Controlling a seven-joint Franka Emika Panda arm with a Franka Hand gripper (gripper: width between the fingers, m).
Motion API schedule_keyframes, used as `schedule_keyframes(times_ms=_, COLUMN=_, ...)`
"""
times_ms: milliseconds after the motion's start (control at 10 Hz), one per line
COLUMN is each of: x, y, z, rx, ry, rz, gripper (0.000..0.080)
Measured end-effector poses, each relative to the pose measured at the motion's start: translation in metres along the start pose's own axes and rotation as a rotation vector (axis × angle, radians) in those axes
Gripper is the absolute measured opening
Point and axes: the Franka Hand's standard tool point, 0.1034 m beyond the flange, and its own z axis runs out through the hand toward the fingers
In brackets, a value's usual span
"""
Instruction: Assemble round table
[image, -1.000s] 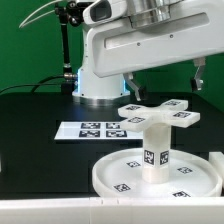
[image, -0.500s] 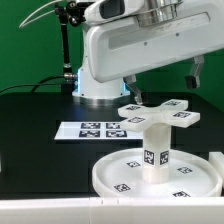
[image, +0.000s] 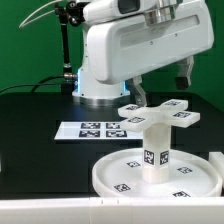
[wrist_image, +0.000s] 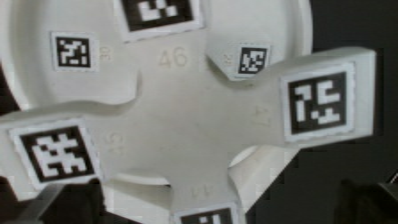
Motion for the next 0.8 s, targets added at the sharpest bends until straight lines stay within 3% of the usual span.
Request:
schedule_keyframes(times_ms=100, x=-0.0004, y=0.0004, z=0.0002, rx=-0.015, ry=-0.014, rz=-0.122, gripper=0.0649)
schedule_keyframes(times_ms=800, x=-0.007, y=0.0077, z=0.0011, rx=-0.016, ry=-0.049, rz=-0.584, gripper=0.0649)
